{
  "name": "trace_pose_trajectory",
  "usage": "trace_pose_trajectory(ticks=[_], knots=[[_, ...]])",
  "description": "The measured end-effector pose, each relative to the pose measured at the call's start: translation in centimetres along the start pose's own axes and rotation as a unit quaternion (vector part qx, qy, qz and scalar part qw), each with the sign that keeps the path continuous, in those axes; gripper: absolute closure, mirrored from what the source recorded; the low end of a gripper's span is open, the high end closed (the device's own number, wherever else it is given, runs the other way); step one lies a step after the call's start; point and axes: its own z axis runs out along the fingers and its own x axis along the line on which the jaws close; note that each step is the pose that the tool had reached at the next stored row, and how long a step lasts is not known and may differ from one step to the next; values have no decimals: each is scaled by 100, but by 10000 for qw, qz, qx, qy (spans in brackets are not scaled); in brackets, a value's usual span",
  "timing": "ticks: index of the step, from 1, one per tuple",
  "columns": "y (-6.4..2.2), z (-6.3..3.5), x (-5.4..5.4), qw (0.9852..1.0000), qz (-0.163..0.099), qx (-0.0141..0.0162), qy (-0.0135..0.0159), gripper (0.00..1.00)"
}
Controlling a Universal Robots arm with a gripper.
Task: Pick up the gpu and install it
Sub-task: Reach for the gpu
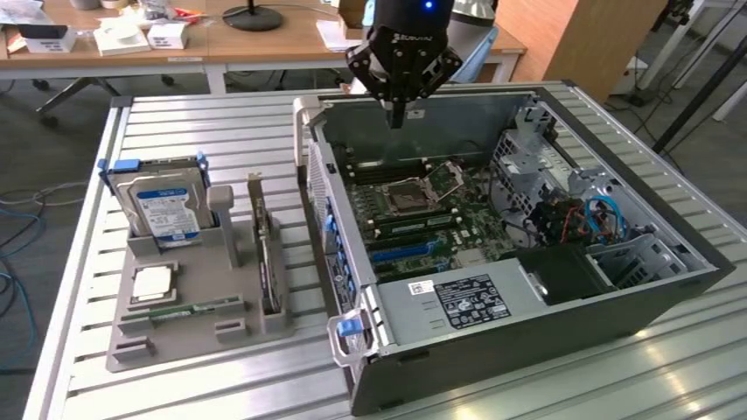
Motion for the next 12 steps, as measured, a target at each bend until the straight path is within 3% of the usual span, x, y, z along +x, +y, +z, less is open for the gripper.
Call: trace_pose_trajectory(ticks=[12], knots=[[-17,-6,226,10000,0,0,-1,90]])
